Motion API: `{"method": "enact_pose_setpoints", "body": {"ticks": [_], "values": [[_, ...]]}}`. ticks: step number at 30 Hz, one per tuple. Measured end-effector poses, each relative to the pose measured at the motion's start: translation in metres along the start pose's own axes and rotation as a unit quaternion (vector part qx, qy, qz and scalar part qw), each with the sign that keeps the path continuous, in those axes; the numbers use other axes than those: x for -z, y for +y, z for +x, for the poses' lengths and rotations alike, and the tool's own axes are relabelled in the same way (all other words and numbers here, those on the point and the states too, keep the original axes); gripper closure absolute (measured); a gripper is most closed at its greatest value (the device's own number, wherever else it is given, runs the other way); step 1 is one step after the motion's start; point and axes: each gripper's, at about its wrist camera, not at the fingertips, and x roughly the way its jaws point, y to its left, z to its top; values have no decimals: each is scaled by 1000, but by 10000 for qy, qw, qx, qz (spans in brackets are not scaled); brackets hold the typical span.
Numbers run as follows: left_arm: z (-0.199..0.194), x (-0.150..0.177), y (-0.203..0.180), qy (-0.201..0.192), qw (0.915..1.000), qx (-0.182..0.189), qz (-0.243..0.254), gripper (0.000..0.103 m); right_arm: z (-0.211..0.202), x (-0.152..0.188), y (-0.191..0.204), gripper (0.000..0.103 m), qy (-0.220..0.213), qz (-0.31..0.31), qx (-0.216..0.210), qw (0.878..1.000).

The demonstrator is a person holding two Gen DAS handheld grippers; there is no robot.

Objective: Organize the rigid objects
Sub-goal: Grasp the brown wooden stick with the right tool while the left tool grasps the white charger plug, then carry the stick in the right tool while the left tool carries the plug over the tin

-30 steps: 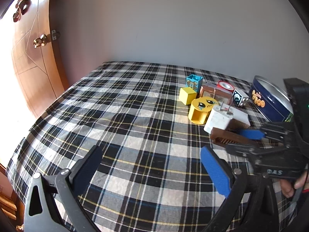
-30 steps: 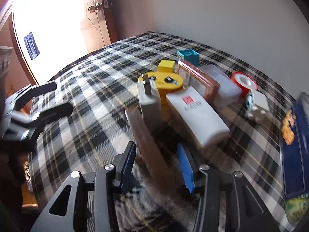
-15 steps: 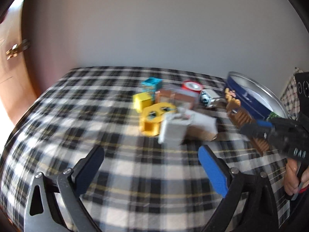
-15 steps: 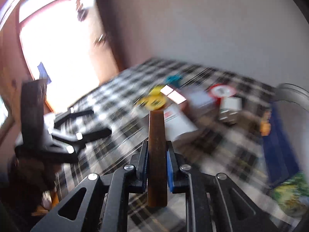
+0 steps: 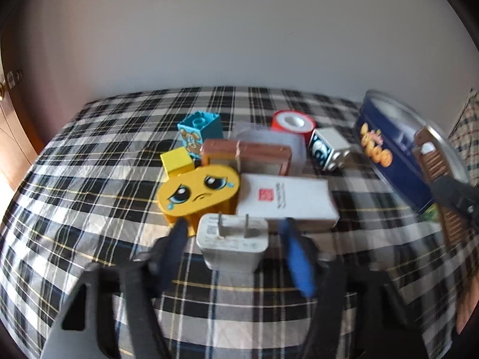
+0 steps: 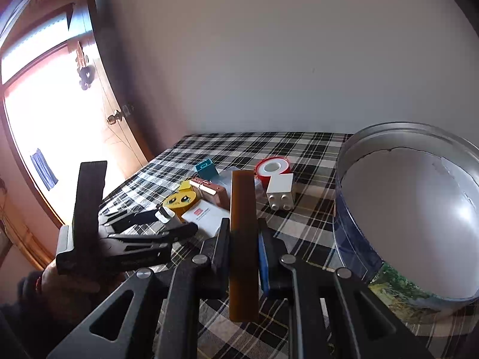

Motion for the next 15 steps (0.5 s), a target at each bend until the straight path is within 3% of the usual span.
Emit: {"method": "enact_pose_setpoints", "body": {"ticks": [2,7,15], "values": [[8,2,5,255,9994,214,-109,61,1,0,1,85,26,-20,-1,10000],[6,5,13,205,9989,313,-273,66,-1,4,-1,85,59,-16,33,10000],[-23,14,31,-324,9979,353,-431,66,-1,3,-5,85,-58,48,191,9998]]}}
